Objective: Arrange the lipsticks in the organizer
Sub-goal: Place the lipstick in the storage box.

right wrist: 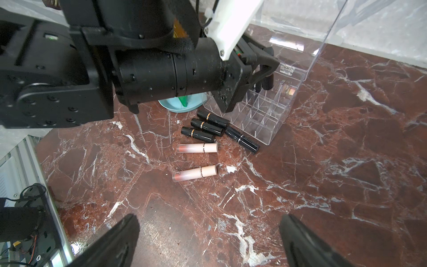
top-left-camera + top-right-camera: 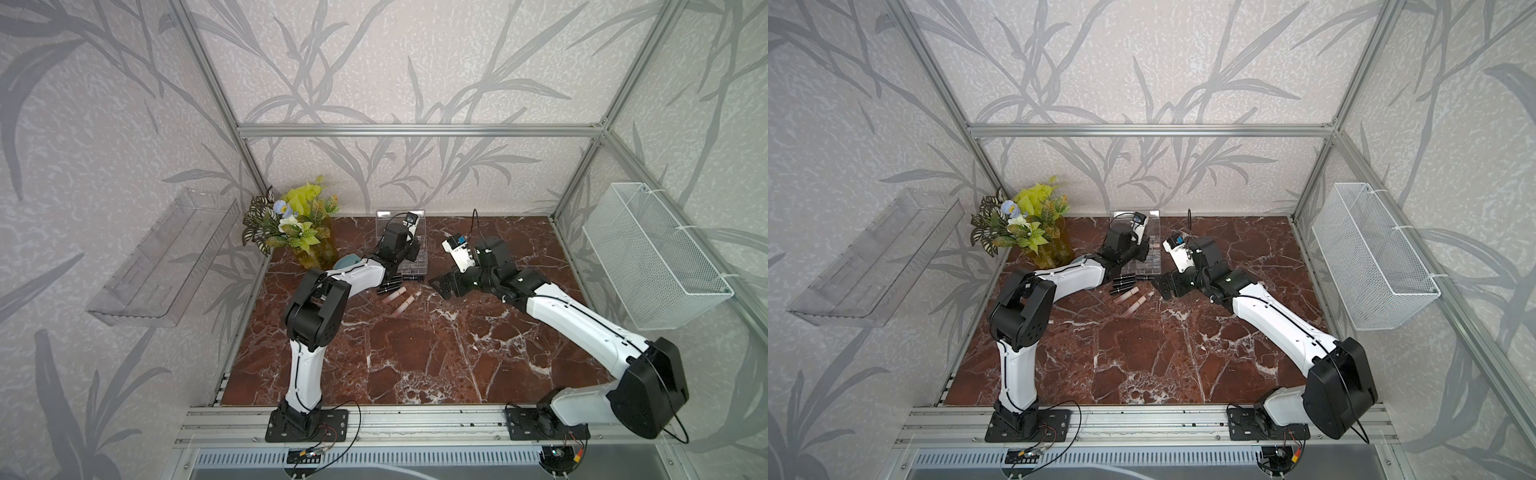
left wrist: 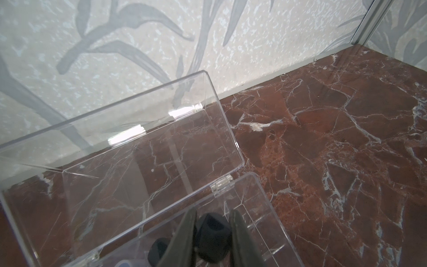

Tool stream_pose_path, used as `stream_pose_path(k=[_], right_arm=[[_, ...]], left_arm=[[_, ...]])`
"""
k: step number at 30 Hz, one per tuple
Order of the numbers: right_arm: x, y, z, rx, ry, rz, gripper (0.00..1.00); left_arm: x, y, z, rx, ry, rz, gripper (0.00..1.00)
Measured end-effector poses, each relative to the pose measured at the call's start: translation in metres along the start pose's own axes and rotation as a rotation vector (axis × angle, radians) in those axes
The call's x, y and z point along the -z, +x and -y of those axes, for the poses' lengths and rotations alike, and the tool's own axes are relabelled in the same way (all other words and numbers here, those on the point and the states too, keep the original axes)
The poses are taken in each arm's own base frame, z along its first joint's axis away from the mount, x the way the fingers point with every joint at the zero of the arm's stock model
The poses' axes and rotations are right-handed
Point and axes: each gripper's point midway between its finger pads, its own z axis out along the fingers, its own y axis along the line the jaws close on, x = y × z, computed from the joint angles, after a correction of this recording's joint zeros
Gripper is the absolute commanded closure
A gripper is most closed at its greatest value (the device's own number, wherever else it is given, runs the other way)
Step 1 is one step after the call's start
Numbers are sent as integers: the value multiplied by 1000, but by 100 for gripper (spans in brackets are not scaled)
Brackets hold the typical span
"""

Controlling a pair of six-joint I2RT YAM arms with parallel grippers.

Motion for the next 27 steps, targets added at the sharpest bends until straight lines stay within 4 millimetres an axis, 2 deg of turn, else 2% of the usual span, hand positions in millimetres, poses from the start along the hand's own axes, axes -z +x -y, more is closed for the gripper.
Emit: stream_pose_path(k=[12,17,23,27], right_arm=[[2,-1,-2,2,-10,5,1],[2,-1,-2,2,-10,3,1],[2,3,-2,-2,-8,-13,1],[-3,9,3,-5,8,-50,1]], left_arm=[[-13,11,1,-3,-1,-19,73],[-14,13,1,-6,-2,-25,65],[-14,13,0,-9,-6,-25,49],[-13,12,0,-6,-7,-19,44]])
